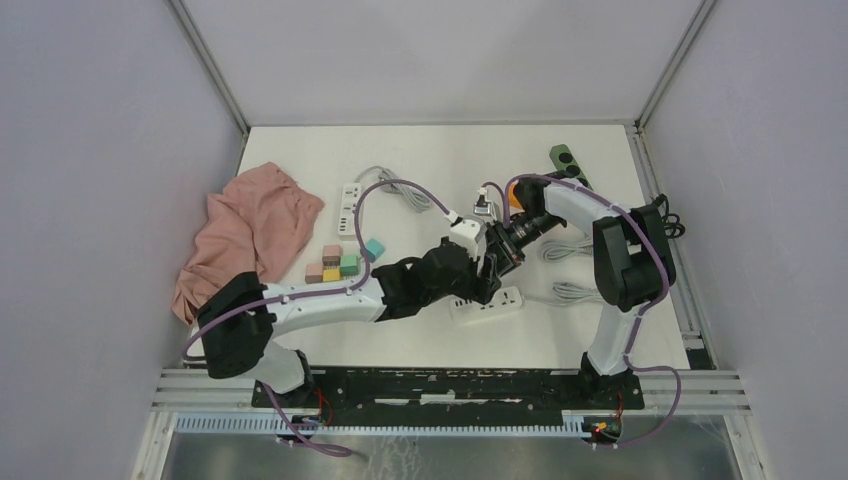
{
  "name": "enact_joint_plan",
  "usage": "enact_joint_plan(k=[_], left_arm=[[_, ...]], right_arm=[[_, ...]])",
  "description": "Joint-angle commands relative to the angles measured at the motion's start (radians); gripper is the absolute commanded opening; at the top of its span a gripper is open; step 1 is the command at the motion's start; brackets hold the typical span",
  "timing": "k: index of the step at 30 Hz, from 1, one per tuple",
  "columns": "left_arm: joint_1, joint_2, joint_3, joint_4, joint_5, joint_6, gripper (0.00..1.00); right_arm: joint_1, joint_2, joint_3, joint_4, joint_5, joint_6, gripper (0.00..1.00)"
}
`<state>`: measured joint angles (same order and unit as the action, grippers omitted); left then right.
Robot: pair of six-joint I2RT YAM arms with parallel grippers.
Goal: Pull the plug off the socket
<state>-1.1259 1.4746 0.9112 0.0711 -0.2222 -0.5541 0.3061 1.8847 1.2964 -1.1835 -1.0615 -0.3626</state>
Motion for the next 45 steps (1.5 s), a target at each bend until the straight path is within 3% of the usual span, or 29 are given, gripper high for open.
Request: enact_joint_plan(k=[1, 8, 12, 16, 20, 21, 22, 23, 37, 45], left_arm=[[-0.031, 0.063, 0.099, -0.131, -0.112, 0.039, 0.76], [-0.035, 0.102, 0.15, -0.164, -0.122, 0.053, 0.48], [-0.034, 0.103, 0.152, -0.164, -0.11, 0.068, 0.23], [-0.035, 0.091, 0.134, -0.162, -0.104, 0.082, 0.1], [-0.036, 0.049, 0.086, -0.134, -0.106, 0.094, 0.04], [-0.035, 0.039, 0.075, -0.13, -0.108, 0.097, 0.03], [-0.035, 0.029, 0.064, -0.127, -0.109, 0.097, 0.03], [-0.036, 0.019, 0.052, -0.124, -0.112, 0.097, 0.03], [0.003, -0.181, -0.169, -0.147, -0.324, 0.087, 0.03], [0.235, -0.396, -0.349, -0.096, -0.169, -0.007, 0.03]], right_arm=[[-0.002, 0.002, 0.043, -0.008, -0.042, 0.004, 0.11], [-0.004, 0.005, 0.045, -0.01, -0.043, 0.002, 0.13], [-0.004, 0.004, 0.049, -0.02, -0.04, -0.008, 0.2], [-0.004, -0.002, 0.058, -0.034, -0.034, -0.027, 0.33], [-0.014, -0.006, 0.073, -0.072, -0.039, -0.066, 0.55], [-0.017, -0.008, 0.076, -0.079, -0.042, -0.075, 0.7], [-0.021, -0.011, 0.078, -0.083, -0.044, -0.082, 0.96], [-0.024, -0.014, 0.077, -0.087, -0.048, -0.088, 0.99], [-0.094, -0.134, 0.095, -0.091, 0.058, -0.111, 1.0], [-0.108, -0.155, 0.081, -0.065, 0.072, -0.089, 1.0]])
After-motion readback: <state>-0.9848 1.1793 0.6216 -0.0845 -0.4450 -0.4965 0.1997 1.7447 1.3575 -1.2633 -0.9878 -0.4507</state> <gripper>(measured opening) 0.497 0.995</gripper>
